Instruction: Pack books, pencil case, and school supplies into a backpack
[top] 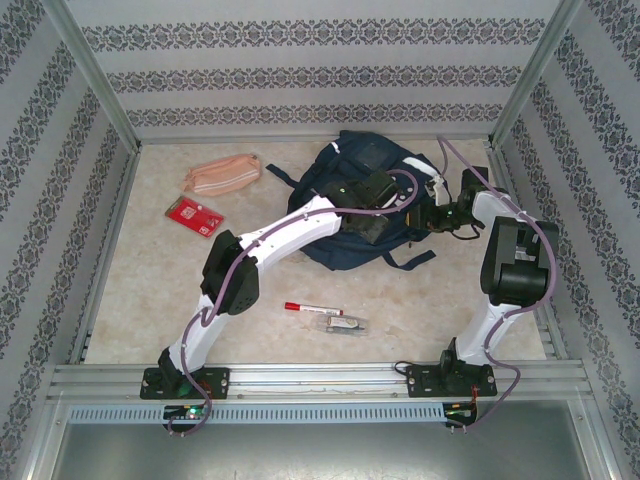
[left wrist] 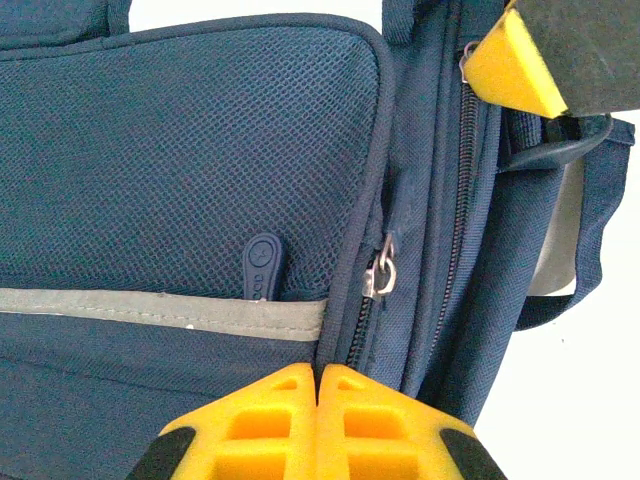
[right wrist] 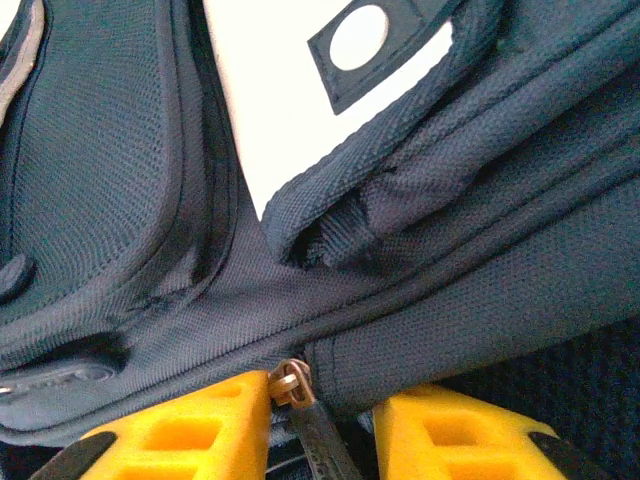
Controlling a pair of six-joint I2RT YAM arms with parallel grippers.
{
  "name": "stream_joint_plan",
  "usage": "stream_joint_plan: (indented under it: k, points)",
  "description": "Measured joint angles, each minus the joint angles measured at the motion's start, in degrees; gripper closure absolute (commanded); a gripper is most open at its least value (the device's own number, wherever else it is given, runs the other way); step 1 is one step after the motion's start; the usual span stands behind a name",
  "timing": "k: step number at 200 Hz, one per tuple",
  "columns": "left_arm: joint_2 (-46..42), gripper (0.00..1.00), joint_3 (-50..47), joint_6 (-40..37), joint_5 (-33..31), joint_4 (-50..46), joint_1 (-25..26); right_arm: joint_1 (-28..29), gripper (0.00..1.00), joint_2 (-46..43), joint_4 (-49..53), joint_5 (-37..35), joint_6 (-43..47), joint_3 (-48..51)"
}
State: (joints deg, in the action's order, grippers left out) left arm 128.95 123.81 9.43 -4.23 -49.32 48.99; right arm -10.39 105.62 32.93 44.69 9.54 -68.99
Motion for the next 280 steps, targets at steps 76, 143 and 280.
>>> stream_joint_plan:
  k: [76, 143, 280]
  points:
    - [0.02, 1.0, 2.03, 0.0, 1.03, -1.75, -0.79, 0.52, 1.0, -1.86, 4.66, -3.76, 1.07, -0.83]
    - [0.02, 1.0, 2.43, 0.02, 1.03, -3.15, -1.18, 5.11, 1.0, -3.08, 8.98, -10.47, 2.43, -2.05]
    - [1.4, 0.5, 2.67, -2.25, 16.52, 3.23, -6.01, 8.31, 0.99, -7.08, 27.8, -10.45, -2.1, -7.96]
